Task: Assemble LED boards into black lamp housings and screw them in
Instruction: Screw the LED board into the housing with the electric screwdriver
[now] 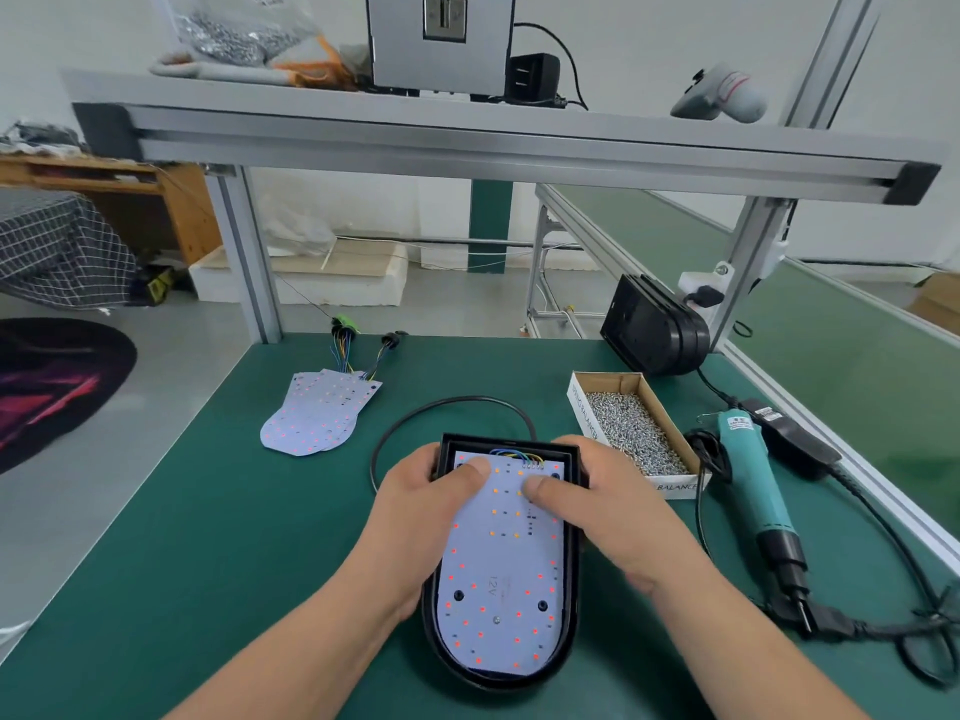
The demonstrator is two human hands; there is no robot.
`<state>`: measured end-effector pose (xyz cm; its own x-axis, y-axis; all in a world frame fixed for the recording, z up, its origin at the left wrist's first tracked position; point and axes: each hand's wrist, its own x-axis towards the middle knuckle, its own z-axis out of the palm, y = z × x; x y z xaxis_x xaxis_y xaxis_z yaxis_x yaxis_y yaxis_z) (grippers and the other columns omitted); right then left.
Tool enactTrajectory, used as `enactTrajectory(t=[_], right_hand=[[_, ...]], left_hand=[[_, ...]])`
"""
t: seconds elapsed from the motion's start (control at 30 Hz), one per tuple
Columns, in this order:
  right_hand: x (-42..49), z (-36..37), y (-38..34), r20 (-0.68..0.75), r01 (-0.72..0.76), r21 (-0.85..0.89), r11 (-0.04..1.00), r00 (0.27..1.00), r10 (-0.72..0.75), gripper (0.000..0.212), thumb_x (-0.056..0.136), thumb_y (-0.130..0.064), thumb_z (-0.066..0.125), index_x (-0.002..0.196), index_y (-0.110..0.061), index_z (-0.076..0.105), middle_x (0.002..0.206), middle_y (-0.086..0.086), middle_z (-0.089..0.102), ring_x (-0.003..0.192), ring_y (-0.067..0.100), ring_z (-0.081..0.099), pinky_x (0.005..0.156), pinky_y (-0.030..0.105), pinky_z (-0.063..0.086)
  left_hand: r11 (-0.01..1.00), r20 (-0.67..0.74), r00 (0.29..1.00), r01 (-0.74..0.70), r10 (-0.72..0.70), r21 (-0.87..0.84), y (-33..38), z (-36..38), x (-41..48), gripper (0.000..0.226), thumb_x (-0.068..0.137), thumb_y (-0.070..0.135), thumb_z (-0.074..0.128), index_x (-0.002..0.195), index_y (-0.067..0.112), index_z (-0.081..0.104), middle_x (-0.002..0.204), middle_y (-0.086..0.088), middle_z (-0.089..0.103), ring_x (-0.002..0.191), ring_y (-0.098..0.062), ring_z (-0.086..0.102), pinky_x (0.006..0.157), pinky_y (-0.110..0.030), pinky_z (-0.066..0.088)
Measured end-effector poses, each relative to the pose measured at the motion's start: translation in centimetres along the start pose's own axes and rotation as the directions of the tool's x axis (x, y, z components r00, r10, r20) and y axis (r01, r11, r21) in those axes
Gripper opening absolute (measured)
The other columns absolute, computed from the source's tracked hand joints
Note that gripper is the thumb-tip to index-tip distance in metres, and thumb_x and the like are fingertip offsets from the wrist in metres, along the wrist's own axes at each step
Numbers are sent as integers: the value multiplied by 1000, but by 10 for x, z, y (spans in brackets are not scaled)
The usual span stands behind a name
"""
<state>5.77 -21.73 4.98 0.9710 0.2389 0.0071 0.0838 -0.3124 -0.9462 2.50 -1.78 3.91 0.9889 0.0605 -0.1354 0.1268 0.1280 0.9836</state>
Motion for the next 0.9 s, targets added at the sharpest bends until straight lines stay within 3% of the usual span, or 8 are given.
enactTrajectory(t=[0.1, 0.23, 0.3, 0.43, 0.57, 0.67, 0.77, 0.9], right_hand=[[5, 1, 5, 7, -44, 96, 994, 999, 43, 33, 78, -33, 78, 102, -11, 72, 99, 13, 78, 85, 23, 72, 81, 55, 58], [11, -6, 17, 67, -138, 341, 930, 990, 123, 24, 78, -20, 79, 99, -10, 81, 107, 19, 79, 95, 32, 78, 87, 47, 62], [13, -11, 20, 76, -178, 398, 900, 984, 161, 22, 76, -19, 80, 95, -9, 82, 105, 21, 78, 90, 36, 76, 83, 45, 61], [18, -18, 21, 36, -206, 480, 853, 976, 215, 24, 75, -18, 81, 97, -6, 81, 107, 26, 77, 90, 37, 74, 87, 50, 58], [20, -20, 24, -9, -203, 545, 814, 969, 247, 29, 92, -10, 72, 117, 6, 72, 119, 33, 71, 100, 42, 71, 101, 64, 52], [20, -20, 24, -3, -188, 555, 810, 974, 228, 30, 91, -11, 74, 116, 6, 72, 115, 31, 74, 96, 39, 73, 89, 50, 59], [19, -15, 23, 31, -191, 570, 799, 977, 212, 40, 79, -19, 80, 111, 4, 75, 113, 29, 75, 93, 39, 75, 92, 53, 58], [18, -5, 21, 61, -168, 621, 766, 984, 167, 36, 79, -20, 79, 110, -2, 78, 116, 28, 75, 100, 42, 75, 96, 57, 59]], left_hand=[[990, -24, 1000, -3, 7, 143, 4, -3, 2, 60, 95, 59, 60, 106, 0, 67, 93, -15, 74, 80, -30, 67, 86, -47, 57], [828, -181, 940, -150, 288, 541, 13, -29, 15, 26, 96, 35, 46, 109, 38, 68, 85, 17, 71, 62, -9, 60, 63, -33, 52], [599, -80, 952, -120, 296, 792, 17, -48, 22, 35, 95, 19, 50, 117, 38, 68, 98, 15, 69, 75, -6, 63, 70, -33, 54], [329, 113, 992, -127, 61, 936, 17, -66, 28, 22, 86, 22, 64, 103, 33, 72, 109, 3, 54, 119, -21, 53, 98, -38, 50], [427, 273, 960, -221, -63, 877, 21, -79, 23, 28, 73, 46, 77, 101, 43, 75, 119, 25, 50, 117, 10, 45, 92, -11, 41], [382, 307, 951, -290, 16, 878, 21, -74, 25, 10, 84, 31, 82, 83, 38, 75, 105, 16, 61, 103, 2, 56, 91, -23, 49], [340, 231, 967, -255, 109, 905, 19, -52, 20, 14, 95, 35, 71, 83, 35, 64, 90, 15, 67, 91, -1, 58, 85, -34, 52], [576, 124, 975, -208, 183, 791, 8, -24, 12, 16, 96, 22, 65, 86, 34, 65, 81, 15, 71, 70, 0, 57, 74, -39, 55]])
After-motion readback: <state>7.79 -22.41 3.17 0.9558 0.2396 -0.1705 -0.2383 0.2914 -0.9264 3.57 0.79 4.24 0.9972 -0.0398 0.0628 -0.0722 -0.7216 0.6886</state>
